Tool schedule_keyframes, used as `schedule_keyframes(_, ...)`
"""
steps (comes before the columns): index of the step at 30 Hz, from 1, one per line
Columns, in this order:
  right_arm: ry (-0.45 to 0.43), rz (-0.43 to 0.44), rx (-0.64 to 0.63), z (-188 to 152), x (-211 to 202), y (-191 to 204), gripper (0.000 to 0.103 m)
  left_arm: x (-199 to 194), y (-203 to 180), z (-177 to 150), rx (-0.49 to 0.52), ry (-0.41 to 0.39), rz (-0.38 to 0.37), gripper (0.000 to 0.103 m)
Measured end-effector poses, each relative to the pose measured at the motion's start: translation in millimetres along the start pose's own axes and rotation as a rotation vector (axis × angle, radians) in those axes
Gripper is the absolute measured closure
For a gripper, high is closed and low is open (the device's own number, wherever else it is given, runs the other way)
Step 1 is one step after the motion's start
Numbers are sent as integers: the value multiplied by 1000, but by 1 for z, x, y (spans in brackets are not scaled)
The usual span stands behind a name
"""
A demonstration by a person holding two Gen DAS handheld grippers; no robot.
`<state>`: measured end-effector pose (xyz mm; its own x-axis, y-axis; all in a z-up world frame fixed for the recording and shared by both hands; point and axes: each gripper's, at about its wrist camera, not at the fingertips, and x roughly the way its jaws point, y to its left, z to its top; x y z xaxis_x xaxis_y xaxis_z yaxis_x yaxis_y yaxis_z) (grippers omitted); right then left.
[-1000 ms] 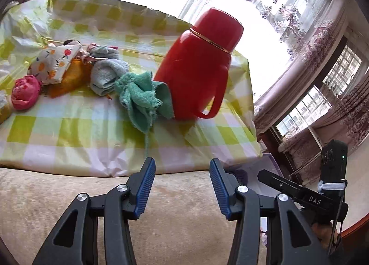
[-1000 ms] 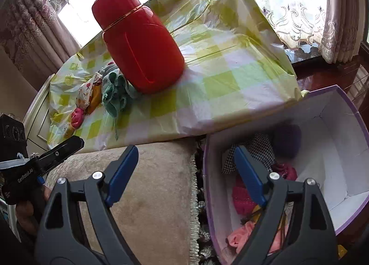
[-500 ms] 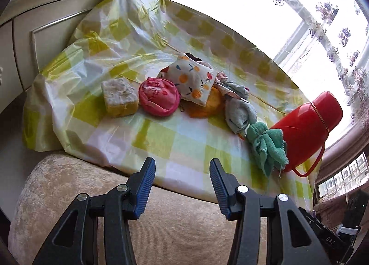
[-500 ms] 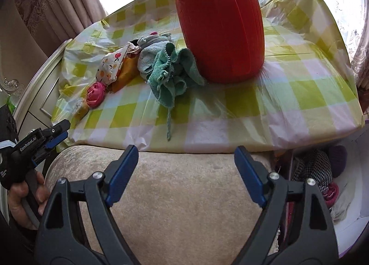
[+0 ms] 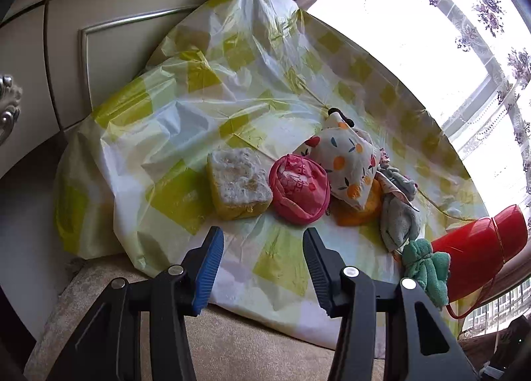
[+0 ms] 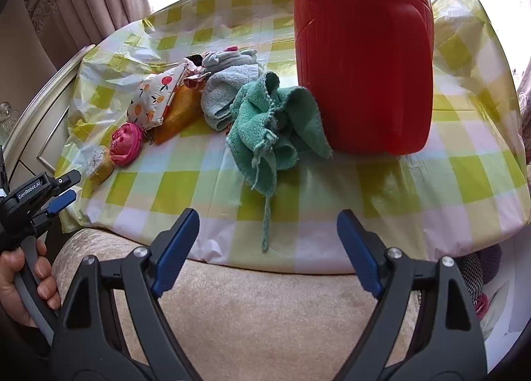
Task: Organize soft objects
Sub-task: 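Move both open tools back over the pile of soft items, then grasp the green towel with the right tool while the left grasps the white sponge block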
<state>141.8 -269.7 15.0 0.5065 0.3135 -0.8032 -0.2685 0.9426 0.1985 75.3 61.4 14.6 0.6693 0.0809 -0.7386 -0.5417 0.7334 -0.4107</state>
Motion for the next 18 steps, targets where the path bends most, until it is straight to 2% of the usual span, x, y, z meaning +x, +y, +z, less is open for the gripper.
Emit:
schedule_keyframes(7, -54, -61, -20, 21, 15, 19, 16, 25, 8, 22, -58, 6, 43, 52)
schedule_keyframes(18, -77, -158, 31, 50, 48, 28, 16, 60, 0, 31, -37, 43, 118, 52)
